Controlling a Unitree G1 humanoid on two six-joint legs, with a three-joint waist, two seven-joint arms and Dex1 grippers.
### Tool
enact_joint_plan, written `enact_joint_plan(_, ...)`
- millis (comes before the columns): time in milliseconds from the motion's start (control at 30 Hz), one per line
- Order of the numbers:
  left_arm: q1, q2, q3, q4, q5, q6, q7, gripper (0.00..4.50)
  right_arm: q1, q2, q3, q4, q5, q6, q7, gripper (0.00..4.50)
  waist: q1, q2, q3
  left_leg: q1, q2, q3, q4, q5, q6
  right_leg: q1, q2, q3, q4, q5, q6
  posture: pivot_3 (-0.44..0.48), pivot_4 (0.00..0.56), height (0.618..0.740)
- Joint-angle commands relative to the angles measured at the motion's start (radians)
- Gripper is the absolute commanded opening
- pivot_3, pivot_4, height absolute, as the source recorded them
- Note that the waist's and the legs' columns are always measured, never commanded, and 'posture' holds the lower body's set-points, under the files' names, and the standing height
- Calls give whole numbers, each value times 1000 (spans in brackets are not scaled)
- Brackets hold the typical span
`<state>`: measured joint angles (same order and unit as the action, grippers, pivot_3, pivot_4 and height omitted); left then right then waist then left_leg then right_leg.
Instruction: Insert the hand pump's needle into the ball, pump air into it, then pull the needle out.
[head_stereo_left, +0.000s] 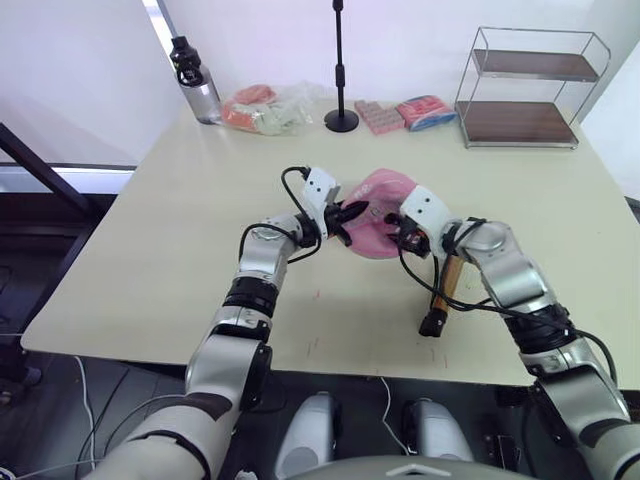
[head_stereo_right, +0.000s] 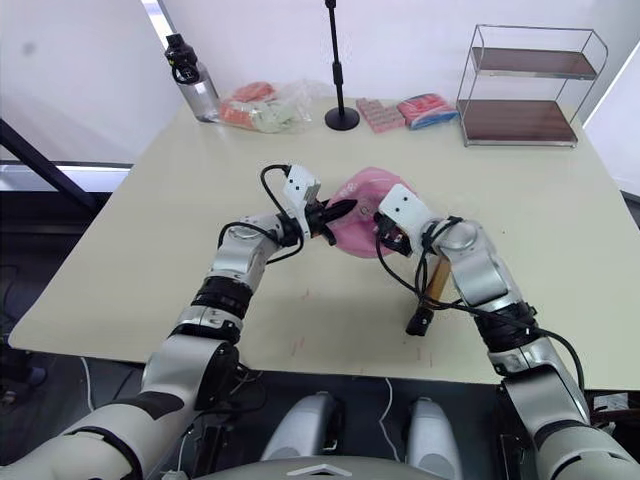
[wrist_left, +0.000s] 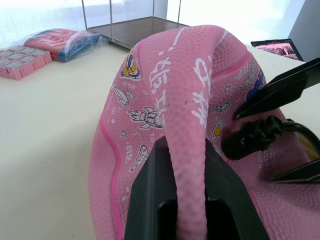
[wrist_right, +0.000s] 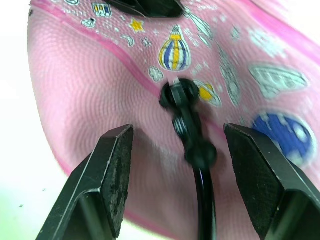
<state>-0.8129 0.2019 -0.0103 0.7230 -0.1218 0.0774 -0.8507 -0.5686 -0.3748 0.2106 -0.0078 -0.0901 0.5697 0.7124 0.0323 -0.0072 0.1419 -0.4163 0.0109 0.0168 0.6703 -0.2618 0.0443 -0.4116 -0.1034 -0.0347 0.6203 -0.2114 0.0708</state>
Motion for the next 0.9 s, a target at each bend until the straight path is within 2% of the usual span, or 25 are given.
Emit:
enact_joint_plan(33, 7, -11, -29, 51, 19, 4, 1, 0, 53, -23, -100, -132, 118, -79, 45, 3019, 1, 0, 2, 0, 0, 0, 0, 0, 0, 0, 0, 0, 0, 0, 0, 0, 150, 740)
enact_joint_plan(133, 1, -9, -32, 61, 22, -4, -6, 0, 109, -29, -160, -210, 198, -76, 56, 3019, 2, -1, 5, 0, 0, 1, 0, 0, 0, 0, 0, -1, 0, 0, 1, 0, 150, 740)
enact_joint_plan(200, -15, -8, -37, 83, 29, -17, -14, 0, 187, -28, -246, -259, 270, -140, 57, 3524, 6, -1, 6, 0, 0, 0, 0, 0, 0, 0, 0, -1, 1, 0, 1, 0, 150, 740)
enact_joint_plan(300, -30, -7, -39, 109, 34, -31, -19, 0, 244, -49, -292, -286, 309, -156, 51, 4435, 6, -4, 8, 0, 0, 0, 0, 0, 0, 2, 0, -3, 0, -2, 4, 0, 150, 740)
enact_joint_plan(400, -63, -8, -38, 151, 38, -50, -23, 0, 325, -93, -355, -293, 359, -187, 77, 4435, 9, -5, 9, 0, 0, 0, 1, 0, 0, 2, 0, -2, 0, -2, 4, 0, 150, 740)
enact_joint_plan(633, -136, -11, -42, 241, 55, -95, -38, 0, 552, -177, -552, -285, 532, -348, 239, 4435, 13, -6, 10, 0, 0, 0, 1, 0, 0, 3, 0, -3, 0, -2, 4, 0, 150, 740)
enact_joint_plan(900, -179, -11, -42, 300, 66, -120, -50, 0, 724, -239, -670, -253, 614, -450, 346, 4435, 12, -8, 12, 0, 0, 0, 1, 0, 0, 3, 0, -3, 0, -3, 5, 0, 150, 740)
